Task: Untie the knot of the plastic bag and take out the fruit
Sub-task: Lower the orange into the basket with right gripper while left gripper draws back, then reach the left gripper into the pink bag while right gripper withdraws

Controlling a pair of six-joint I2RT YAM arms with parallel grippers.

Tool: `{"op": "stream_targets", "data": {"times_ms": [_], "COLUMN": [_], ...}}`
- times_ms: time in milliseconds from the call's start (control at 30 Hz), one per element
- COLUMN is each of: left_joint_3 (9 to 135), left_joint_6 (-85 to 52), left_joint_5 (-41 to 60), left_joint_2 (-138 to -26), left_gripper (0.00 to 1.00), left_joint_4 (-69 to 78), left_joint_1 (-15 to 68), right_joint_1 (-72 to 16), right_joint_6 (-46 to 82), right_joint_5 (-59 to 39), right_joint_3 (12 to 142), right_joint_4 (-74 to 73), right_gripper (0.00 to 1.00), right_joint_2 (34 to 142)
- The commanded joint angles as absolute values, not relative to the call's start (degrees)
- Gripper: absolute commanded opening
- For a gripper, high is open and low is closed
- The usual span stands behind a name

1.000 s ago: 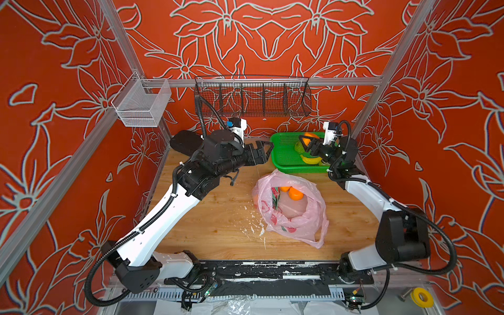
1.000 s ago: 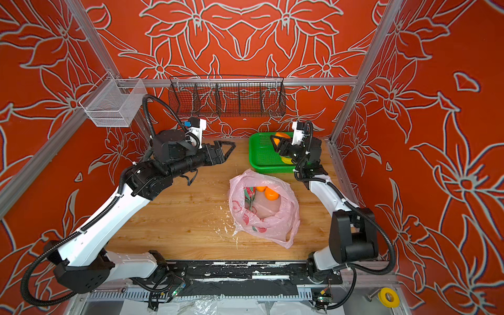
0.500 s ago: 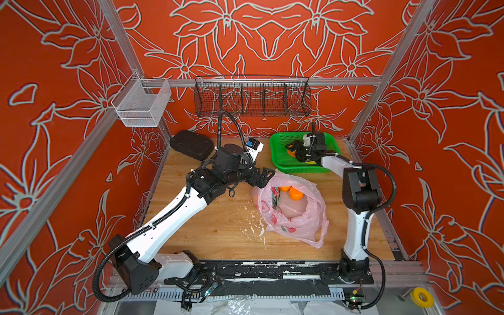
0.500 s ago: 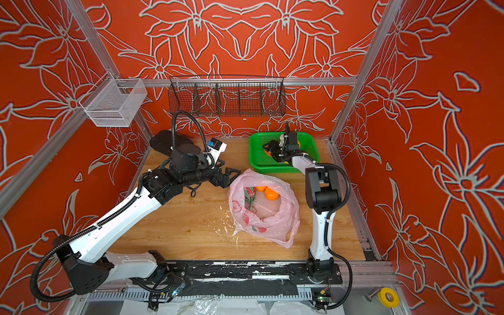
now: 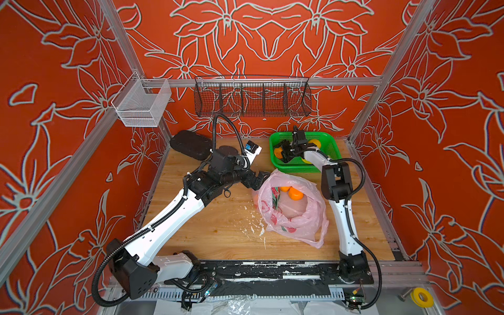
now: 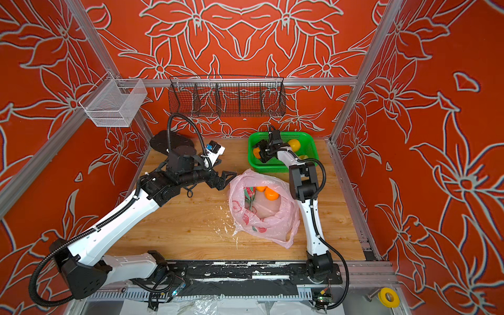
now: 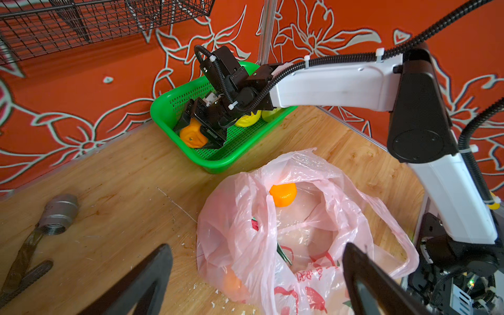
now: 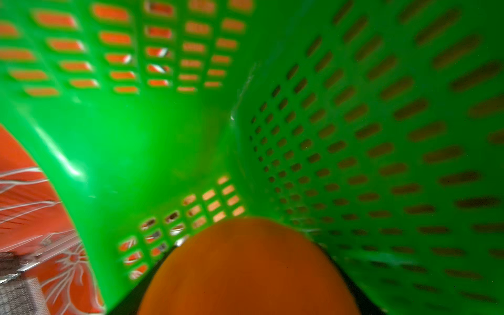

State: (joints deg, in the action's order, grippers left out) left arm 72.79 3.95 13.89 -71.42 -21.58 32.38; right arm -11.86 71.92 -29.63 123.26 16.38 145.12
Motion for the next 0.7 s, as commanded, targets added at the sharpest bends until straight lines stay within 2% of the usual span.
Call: {"op": "stream_targets", "data": {"times_ms": [0,400,600,667], "left_joint_3": [72.21,73.87,74.8,75.36], "left_joint_6": [6.79,6.14,-2.34,-4.52], "left_joint_5": [15.83,19.56,19.2,17.21], "left_joint_2": [-70.22,-71.89,-73.21,-73.69], "left_gripper": [0.96,0.97,0.97,0.93], "left_joint_4": [-19.48,-20.03,-20.63,-21.85], "left_joint_1": [31.18,29.67,30.29,31.87], "right_joint_1": [-11.58,-9.86,-8.06,-7.45], "right_joint_6": [74.28,70.36,67.12,64.64], "right_joint_5": [-26.99,-24.03,-25.75,-26.1], "right_joint_3": [125.34,111.09,99.96,97.26], "right_joint_4": [17.86,14.28,13.01,15.73], "right_gripper": [0.97,0.97,0.97,0.97], "right_joint_2": [146.25,132.27,121.61,117.59]}}
